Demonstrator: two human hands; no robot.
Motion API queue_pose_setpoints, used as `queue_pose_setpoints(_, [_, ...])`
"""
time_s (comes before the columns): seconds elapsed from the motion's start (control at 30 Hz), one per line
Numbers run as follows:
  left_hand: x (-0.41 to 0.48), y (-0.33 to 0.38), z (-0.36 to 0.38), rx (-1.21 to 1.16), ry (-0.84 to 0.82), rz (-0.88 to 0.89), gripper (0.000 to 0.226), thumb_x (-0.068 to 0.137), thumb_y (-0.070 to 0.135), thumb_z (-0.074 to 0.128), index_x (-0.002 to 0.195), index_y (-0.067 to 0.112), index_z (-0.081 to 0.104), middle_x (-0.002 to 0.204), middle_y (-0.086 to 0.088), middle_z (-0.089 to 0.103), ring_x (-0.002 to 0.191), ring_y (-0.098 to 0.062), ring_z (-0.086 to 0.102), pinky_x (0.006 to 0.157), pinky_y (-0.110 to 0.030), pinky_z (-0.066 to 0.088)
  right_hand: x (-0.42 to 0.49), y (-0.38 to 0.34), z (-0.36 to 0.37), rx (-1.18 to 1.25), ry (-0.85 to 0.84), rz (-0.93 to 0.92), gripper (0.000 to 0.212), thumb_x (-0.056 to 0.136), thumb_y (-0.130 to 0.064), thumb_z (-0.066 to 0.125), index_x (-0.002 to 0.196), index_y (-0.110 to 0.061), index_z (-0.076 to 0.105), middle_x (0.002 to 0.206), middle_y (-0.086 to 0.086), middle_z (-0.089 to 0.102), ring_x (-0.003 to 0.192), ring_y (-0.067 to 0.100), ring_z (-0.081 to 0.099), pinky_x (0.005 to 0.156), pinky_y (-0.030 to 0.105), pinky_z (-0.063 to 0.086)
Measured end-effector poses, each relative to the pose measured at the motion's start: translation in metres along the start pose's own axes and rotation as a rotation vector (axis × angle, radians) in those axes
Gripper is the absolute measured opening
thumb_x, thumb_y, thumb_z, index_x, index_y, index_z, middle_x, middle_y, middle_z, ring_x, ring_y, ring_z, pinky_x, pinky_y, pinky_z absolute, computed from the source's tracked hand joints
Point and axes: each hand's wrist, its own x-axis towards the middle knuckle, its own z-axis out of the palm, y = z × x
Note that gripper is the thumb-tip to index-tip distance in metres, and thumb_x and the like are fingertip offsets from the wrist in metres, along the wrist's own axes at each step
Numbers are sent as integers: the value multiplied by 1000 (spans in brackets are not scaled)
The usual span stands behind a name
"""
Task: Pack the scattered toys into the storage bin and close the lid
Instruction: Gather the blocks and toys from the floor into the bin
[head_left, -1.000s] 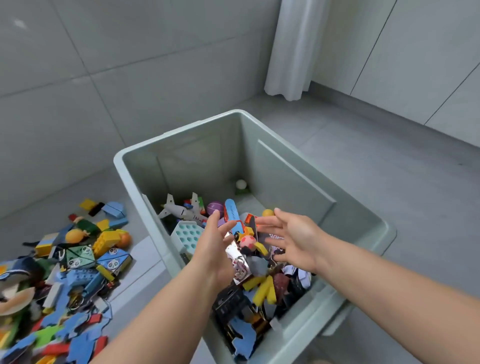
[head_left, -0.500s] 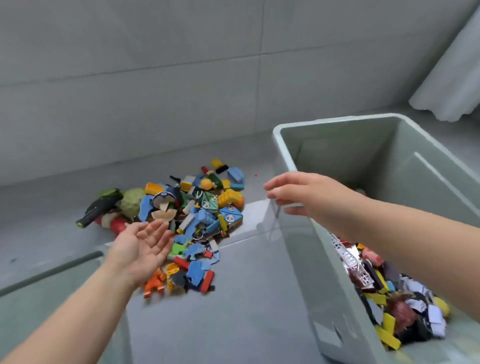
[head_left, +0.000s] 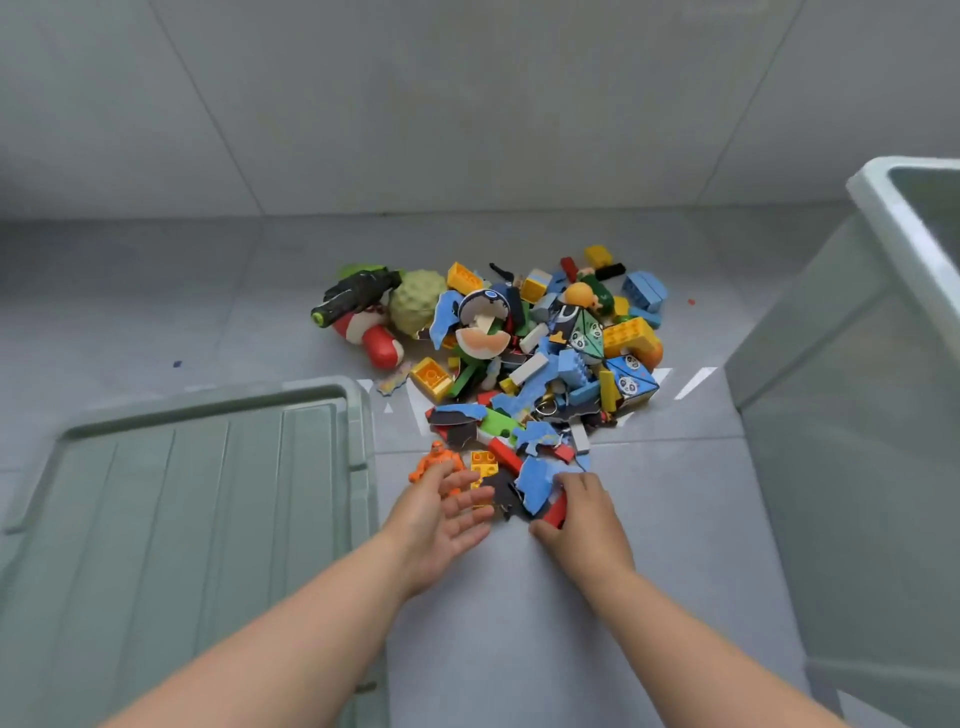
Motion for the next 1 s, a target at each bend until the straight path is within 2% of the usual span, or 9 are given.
queue_pose_setpoints(0.13, [5, -7, -9, -22, -67, -31, 43, 97, 41, 38, 115, 9, 59, 111, -13, 65, 100, -28, 61, 89, -41, 47, -18, -7, 9, 411, 175, 89, 68, 74, -26, 76, 132, -18, 40, 123, -1, 47, 107, 15, 54, 85, 19, 43])
queue_pose_setpoints(0.23, [7, -16, -4, -41, -158, -109, 49, 97, 46, 35, 116, 9, 61, 115, -14, 65, 101, -30, 62, 86, -42, 48, -42, -31, 4, 572, 79, -113, 76, 69, -24, 80, 131, -31, 37, 116, -12, 48, 101, 3, 51, 86, 13, 45])
queue_pose_setpoints(0.3, [8, -20, 0, -65, -203, -133, 47, 98, 44, 34, 109, 10, 65, 103, -11, 70, 90, -27, 63, 77, -37, 51, -49, -41, 4, 494, -4, -247, 76, 68, -30, 80, 131, -37, 38, 119, -18, 45, 110, -2, 42, 96, 15, 39])
queue_pose_setpoints(0.37, [10, -21, 4, -92, -154, -99, 39, 99, 35, 37, 95, 11, 68, 80, -7, 69, 71, -18, 59, 61, -27, 52, -41, -43, 3, 459, 33, -288, 61, 76, -39, 72, 129, -34, 45, 127, -18, 39, 118, -2, 32, 102, 17, 32])
queue_pose_setpoints(0.47, [13, -18, 5, -133, -89, -17, 28, 98, 24, 41, 94, 10, 65, 71, -5, 56, 55, -12, 47, 41, -17, 43, -14, -38, -3, 364, 130, -105, 47, 89, -40, 56, 132, -27, 44, 142, -4, 29, 129, 10, 25, 104, 24, 28])
queue_pose_setpoints(0.53, [15, -15, 5, -156, -92, 0, 27, 98, 22, 40, 98, 8, 63, 69, -5, 54, 51, -11, 47, 39, -15, 40, 0, -37, -2, 220, 79, -59, 52, 89, -37, 56, 136, -29, 37, 146, 0, 26, 134, 19, 22, 105, 30, 32])
queue_pose_setpoints(0.7, [13, -19, 5, -162, -107, -18, 33, 99, 27, 37, 99, 7, 63, 65, -5, 57, 52, -13, 49, 39, -17, 42, 9, -41, 4, -114, -99, -217, 52, 89, -35, 57, 135, -29, 36, 136, 4, 38, 126, 25, 33, 94, 36, 42])
queue_pose_setpoints(0.83, [13, -20, 5, -190, -108, -18, 33, 98, 29, 38, 97, 8, 63, 68, -6, 58, 50, -13, 50, 41, -16, 43, 10, -34, 1, -65, -36, -202, 37, 90, -25, 55, 126, -22, 47, 129, 2, 48, 120, 22, 41, 93, 34, 41])
queue_pose_setpoints(1.0, [5, -15, 6, -249, -116, 5, 34, 97, 33, 40, 100, 7, 62, 76, -9, 57, 57, -17, 49, 42, -19, 45, 13, -36, 3, 102, -1, -38, 49, 84, -20, 65, 129, -24, 48, 119, 1, 53, 109, 20, 51, 85, 28, 42])
